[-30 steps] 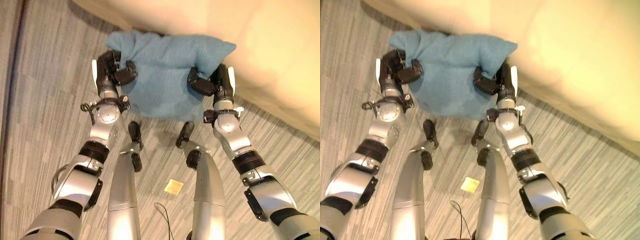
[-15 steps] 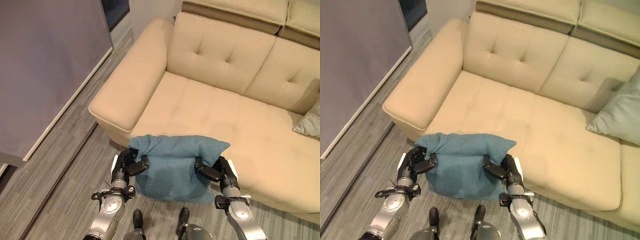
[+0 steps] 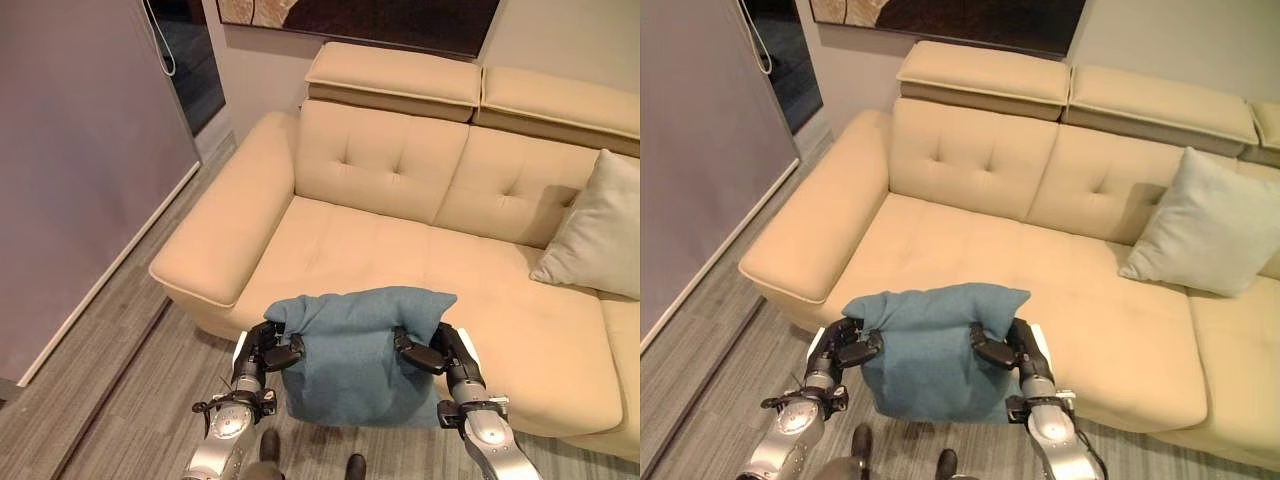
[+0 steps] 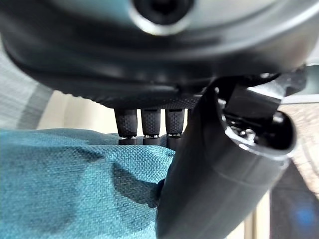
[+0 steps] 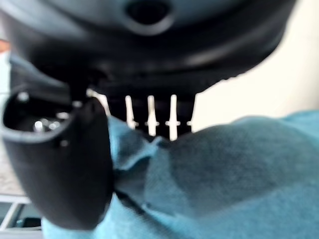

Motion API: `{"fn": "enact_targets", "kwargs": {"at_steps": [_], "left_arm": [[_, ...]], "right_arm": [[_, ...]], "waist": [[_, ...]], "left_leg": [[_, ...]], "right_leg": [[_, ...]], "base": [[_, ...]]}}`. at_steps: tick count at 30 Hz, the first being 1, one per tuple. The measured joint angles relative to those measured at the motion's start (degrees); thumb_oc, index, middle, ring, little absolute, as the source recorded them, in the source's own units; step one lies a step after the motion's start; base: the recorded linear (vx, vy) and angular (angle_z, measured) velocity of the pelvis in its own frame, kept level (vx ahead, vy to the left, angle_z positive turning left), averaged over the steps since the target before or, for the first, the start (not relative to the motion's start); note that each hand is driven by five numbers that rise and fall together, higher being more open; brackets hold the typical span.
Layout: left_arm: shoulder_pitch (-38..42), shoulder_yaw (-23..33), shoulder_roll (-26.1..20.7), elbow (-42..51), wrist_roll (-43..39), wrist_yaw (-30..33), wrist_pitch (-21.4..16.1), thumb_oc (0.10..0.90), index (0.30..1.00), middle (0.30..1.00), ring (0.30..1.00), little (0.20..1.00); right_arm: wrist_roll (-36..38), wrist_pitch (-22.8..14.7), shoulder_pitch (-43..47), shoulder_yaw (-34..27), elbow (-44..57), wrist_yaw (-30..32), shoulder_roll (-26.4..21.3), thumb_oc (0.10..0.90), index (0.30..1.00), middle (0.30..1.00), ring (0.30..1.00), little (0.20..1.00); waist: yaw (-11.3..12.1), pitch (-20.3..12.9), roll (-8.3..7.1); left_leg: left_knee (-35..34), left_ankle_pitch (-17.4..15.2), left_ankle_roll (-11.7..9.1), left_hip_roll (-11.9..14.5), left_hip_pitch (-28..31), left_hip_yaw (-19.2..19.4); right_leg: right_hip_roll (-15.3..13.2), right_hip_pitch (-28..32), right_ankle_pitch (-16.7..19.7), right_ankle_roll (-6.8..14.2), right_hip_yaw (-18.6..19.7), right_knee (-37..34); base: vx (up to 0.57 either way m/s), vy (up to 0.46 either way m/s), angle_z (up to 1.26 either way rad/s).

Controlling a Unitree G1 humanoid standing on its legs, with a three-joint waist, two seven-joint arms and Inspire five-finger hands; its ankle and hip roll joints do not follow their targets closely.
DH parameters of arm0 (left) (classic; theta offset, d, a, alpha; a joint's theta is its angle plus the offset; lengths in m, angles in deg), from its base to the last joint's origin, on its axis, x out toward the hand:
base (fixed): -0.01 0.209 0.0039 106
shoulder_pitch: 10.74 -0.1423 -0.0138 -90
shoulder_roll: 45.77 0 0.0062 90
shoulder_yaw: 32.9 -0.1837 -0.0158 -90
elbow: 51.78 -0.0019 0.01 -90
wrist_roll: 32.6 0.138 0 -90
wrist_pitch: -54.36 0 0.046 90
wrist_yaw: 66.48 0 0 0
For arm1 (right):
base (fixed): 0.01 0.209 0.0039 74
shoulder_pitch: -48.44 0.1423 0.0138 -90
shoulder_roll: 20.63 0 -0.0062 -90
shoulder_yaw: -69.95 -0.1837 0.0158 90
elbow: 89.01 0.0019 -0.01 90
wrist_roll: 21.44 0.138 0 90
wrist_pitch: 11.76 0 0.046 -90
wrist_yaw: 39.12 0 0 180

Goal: Pick up all the scattered cushions and arrange them neatly on the sofa.

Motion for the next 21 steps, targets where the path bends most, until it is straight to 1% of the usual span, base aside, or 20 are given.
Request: {"fn": "enact_targets", "kwargs": {"at_steps": [1, 2, 3, 4, 5, 6, 7, 8, 9, 11, 13, 14, 15, 16, 18, 19, 20, 21], "left_arm": [[-0.84, 0.23, -0.63, -0.55, 0.06, -0.05, 0.24, 0.4, 0.3, 0.3, 0.3, 0.3], [-1.04, 0.29, -1.0, -0.55, 0.07, -0.06, 0.26, 0.4, 0.3, 0.3, 0.3, 0.3], [-0.76, 0.17, -1.54, -0.44, 0.16, -0.31, 0.31, 0.4, 0.3, 0.3, 0.3, 0.3], [-0.5, 0.26, -1.86, -0.37, 0.58, -0.34, 0.31, 0.4, 0.3, 0.3, 0.3, 0.3], [-0.24, 0.55, -2.19, -0.35, 0.65, -0.33, 0.33, 0.4, 0.3, 0.3, 0.3, 0.3], [0.07, 0.92, -2.84, -0.35, 0.71, -0.32, 0.33, 0.4, 0.3, 0.3, 0.3, 0.3], [1.08, 0.93, -4.5, -0.37, 0.77, -0.31, 0.34, 0.4, 0.3, 0.3, 0.3, 0.3], [1.32, 0.96, -4.41, -0.37, 0.82, -0.3, 0.34, 0.4, 0.3, 0.3, 0.3, 0.3], [1.22, 1.46, -4.52, -0.37, 0.99, -0.27, 0.31, 0.4, 0.3, 0.3, 0.3, 0.3], [1.27, 2.45, -4.48, -0.29, 1.09, -0.21, 0.26, 0.4, 0.3, 0.3, 0.3, 0.3], [1.12, 3.31, -4.5, -0.27, 1.08, -0.15, -0.13, 0.4, 0.3, 0.3, 0.3, 0.3], [1.14, 3.63, -4.47, -0.29, 1.06, -0.08, -0.15, 0.4, 0.3, 0.3, 0.3, 0.3], [1.13, 3.73, -4.43, -0.36, 1.03, -0.07, -0.14, 0.4, 0.3, 0.3, 0.3, 0.3], [1.15, 3.69, -4.29, -0.36, 1.04, -0.09, -0.14, 0.4, 0.3, 0.3, 0.3, 0.3], [1.1, 3.7, -4.08, -0.4, 1.04, -0.1, -0.14, 0.4, 0.3, 0.3, 0.3, 0.3], [1.03, 3.45, -3.83, -0.43, 1.06, -0.12, -0.13, 0.4, 0.3, 0.3, 0.3, 0.3], [0.72, 3.19, -2.74, -0.44, 1.11, -0.12, -0.12, 0.4, 0.3, 0.3, 0.3, 0.3], [0.17, 2.84, -1.69, -0.36, 1.14, -0.15, -0.12, 0.4, 0.3, 0.3, 0.3, 0.3]], "right_arm": [[-0.27, 0.3, -0.44, 0.76, -0.14, -0.03, 0.85, 0.4, 0.3, 0.3, 0.3, 0.3], [-0.27, 0.29, -0.75, 0.98, -0.1, -0.12, 1.12, 0.4, 0.3, 0.3, 0.3, 0.3], [-0.28, 0.31, -1.09, 0.96, -0.05, -0.23, 1.25, 0.4, 0.3, 0.3, 0.3, 0.3], [-0.28, 0.31, -0.98, 0.95, -0.04, -0.32, 1.49, 0.4, 0.3, 0.3, 0.3, 0.3], [-0.29, 0.34, -0.94, 0.97, -0.05, -0.53, 1.95, 0.4, 0.3, 0.3, 0.3, 0.3], [-0.29, 0.5, -0.96, 1.02, -0.05, -0.97, 2.78, 0.4, 0.3, 0.3, 0.3, 0.3], [-0.29, 0.56, -0.95, 1.47, -0.05, -1.04, 3.81, 0.4, 0.3, 0.3, 0.3, 0.3], [-0.3, 0.55, -0.87, 1.61, -0.04, -1.17, 4.08, 0.4, 0.3, 0.3, 0.3, 0.3], [-0.34, 0.59, -0.29, 2.1, -0.05, -1.43, 4.14, 0.4, 0.3, 0.3, 0.3, 0.3], [-0.75, 0.6, 0.44, 2.27, -0.01, -2.25, 4.28, 0.4, 0.3, 0.3, 0.3, 0.3], [-1.74, 0.61, 1.33, 2.71, -0.01, -2.31, 4.36, 0.4, 0.3, 0.3, 0.3, 0.3], [-1.95, 0.66, 1.9, 2.97, -0.03, -2.35, 4.38, 0.4, 0.3, 0.3, 0.3, 0.3], [-2.01, 0.66, 2.09, 3.02, -0.03, -2.34, 4.38, 0.4, 0.3, 0.3, 0.3, 0.3], [-2.01, 0.7, 2.05, 2.99, -0.03, -2.27, 4.31, 0.4, 0.3, 0.3, 0.3, 0.3], [-2.01, 0.82, 1.97, 2.99, -0.03, -2.24, 3.87, 0.4, 0.3, 0.3, 0.3, 0.3], [-2.01, 0.94, 1.58, 2.78, -0.05, -2.17, 3.07, 0.4, 0.3, 0.3, 0.3, 0.3], [-2.01, 0.95, 1.32, 2.19, -0.51, -2.16, 2.49, 0.4, 0.3, 0.3, 0.3, 0.3], [-2.02, 1.06, 0.93, 1.57, -0.87, -2.02, 2.0, 0.4, 0.3, 0.3, 0.3, 0.3]], "waist": [[-0.92, -0.42, 0.33], [-1.25, -0.62, -0.39], [-1.94, -0.85, -1.17], [-1.69, -0.91, -1.31], [-1.44, -0.84, -1.22], [-1.5, -0.74, -1.07], [-1.33, -0.4, -0.94], [-1.07, 0.14, -0.17], [-0.55, 0.55, -0.1], [-0.63, 1.49, 1.34], [-0.32, 1.81, 1.9], [0.48, 1.88, 1.99], [0.65, 1.89, 2.01], [0.29, 1.96, 1.88], [-0.43, 2.22, 1.29], [-1.37, 2.45, 0.3], [-1.74, 2.53, 0.79], [-1.4, 2.19, 1.64]], "left_leg": [[-0.84, 2.48, 2.06, -0.4, 3.13, -0.37], [-1.58, 2.28, 2.36, -1.18, 4.34, 0.71], [-2.93, 2.33, 3.92, -2.71, 6.25, 3.02], [-3.61, 2.27, 4.82, -3.47, 7.32, 4.91], [-3.74, 1.88, 5.6, -4.06, 8.22, 6.0], [-3.71, 1.37, 6.28, -4.49, 9.19, 6.66], [-3.58, 0.54, 7.47, -5.11, 10.58, 6.65], [-3.76, -0.18, 8.3, -5.16, 11.42, 6.76], [-3.89, -0.48, 8.54, -5.18, 12.51, 7.32], [-4.56, -0.68, 8.4, -5.25, 14.04, 7.84], [-5.41, -0.78, 8.22, -5.25, 14.49, 8.45], [-5.83, -1.07, 7.83, -5.25, 14.5, 9.19], [-6.28, -1.32, 7.43, -5.26, 14.62, 9.53], [-6.34, -1.55, 7.09, -5.22, 14.75, 9.4], [-6.32, -1.91, 6.19, -5.12, 15.48, 9.26], [-6.36, -2.46, 4.89, -5.19, 16.85, 7.78], [-6.36, -2.93, 3.91, -4.2, 17.77, 7.15], [-6.13, -3.37, 3.02, -2.76, 18.1, 6.29]], "right_leg": [[-0.32, 1.06, -2.23, 1.12, 1.82, 2.22], [-1.65, 0.67, -3.13, 2.17, 2.33, 4.07], [-3.96, -0.26, -4.63, 4.13, 2.94, 7.47], [-5.25, -1.89, -5.34, 5.16, 2.9, 10.73], [-6.28, -3.74, -5.99, 6.15, 2.87, 14.73], [-7.32, -6.25, -6.87, 7.78, 2.83, 20.83], [-8.79, -9.27, -7.64, 10.0, 2.85, 28.74], [-9.18, -10.34, -8.04, 10.44, 2.77, 30.92], [-9.63, -11.19, -8.11, 10.49, 2.74, 33.04], [-10.52, -11.84, -8.02, 10.47, 2.68, 30.95], [-11.88, -12.75, -7.3, 9.55, 0.44, 25.12], [-12.77, -13.69, -6.09, 9.7, -0.86, 20.6], [-13.19, -14.19, -3.39, 10.42, -1.62, 15.6], [-13.12, -14.53, -1.21, 10.45, -1.53, 12.04], [-12.68, -14.41, 2.12, 10.04, -1.51, 8.65], [-11.71, -12.07, 6.5, 7.82, -0.93, 5.76], [-10.87, -11.07, 8.98, 6.86, -1.2, 5.92], [-9.37, -10.1, 8.79, 5.85, -1.56, 5.06]], "base": [[0.28, 0.334, -1.29], [0.14, 0.206, -0.88], [0.12, 0.187, -0.73], [0.1, 0.168, -0.77], [0.09, 0.148, -0.65], [0.14, 0.187, -0.31], [0.12, 0.136, -0.1], [0.14, 0.094, -0.11], [0.09, 0.005, -0.11], [0.12, -0.017, -0.02], [0.15, -0.069, -0.2], [0.16, -0.085, -0.42], [0.15, -0.093, -0.35], [0.12, -0.094, -0.15], [0.11, -0.106, 0.19], [0.15, -0.16, 0.49], [0.2, -0.218, 0.46], [0.14, -0.18, 0.15]]}}
